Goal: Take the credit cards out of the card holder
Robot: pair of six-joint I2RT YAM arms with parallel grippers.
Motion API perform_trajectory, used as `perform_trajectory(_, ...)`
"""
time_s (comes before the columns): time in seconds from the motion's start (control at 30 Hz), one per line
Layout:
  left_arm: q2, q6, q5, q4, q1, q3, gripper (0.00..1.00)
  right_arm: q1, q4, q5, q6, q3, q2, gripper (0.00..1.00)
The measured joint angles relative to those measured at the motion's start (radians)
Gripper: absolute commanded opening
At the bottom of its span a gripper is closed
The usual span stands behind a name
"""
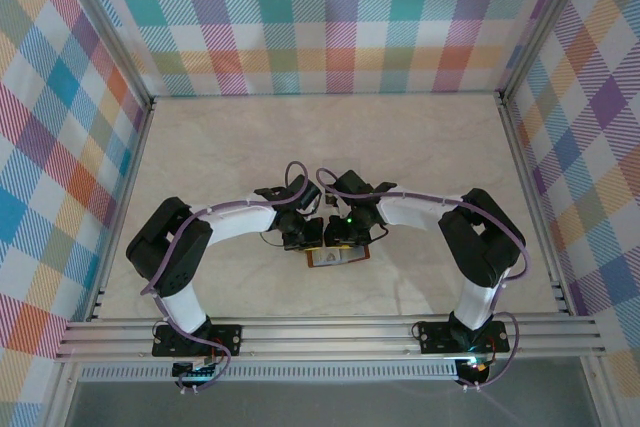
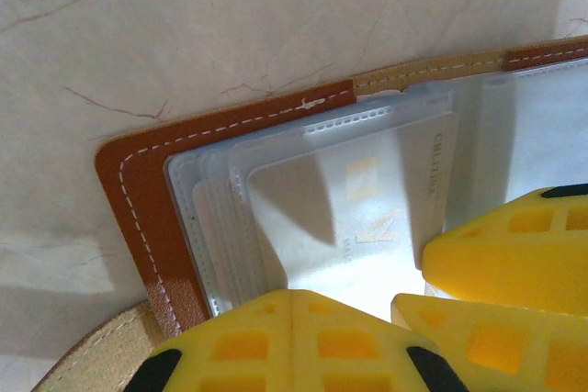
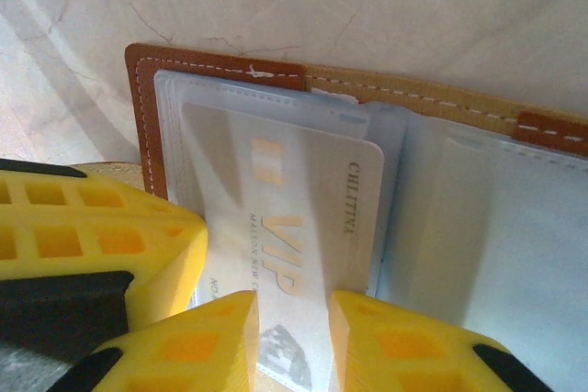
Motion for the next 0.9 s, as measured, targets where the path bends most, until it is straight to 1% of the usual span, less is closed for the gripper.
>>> perform_trajectory(0.9,0.0,0.005,-0.013,-0.004,0.0,0.003,0.02,0.001,-0.02,0.041,0.0,0.001,-0.008,0.3)
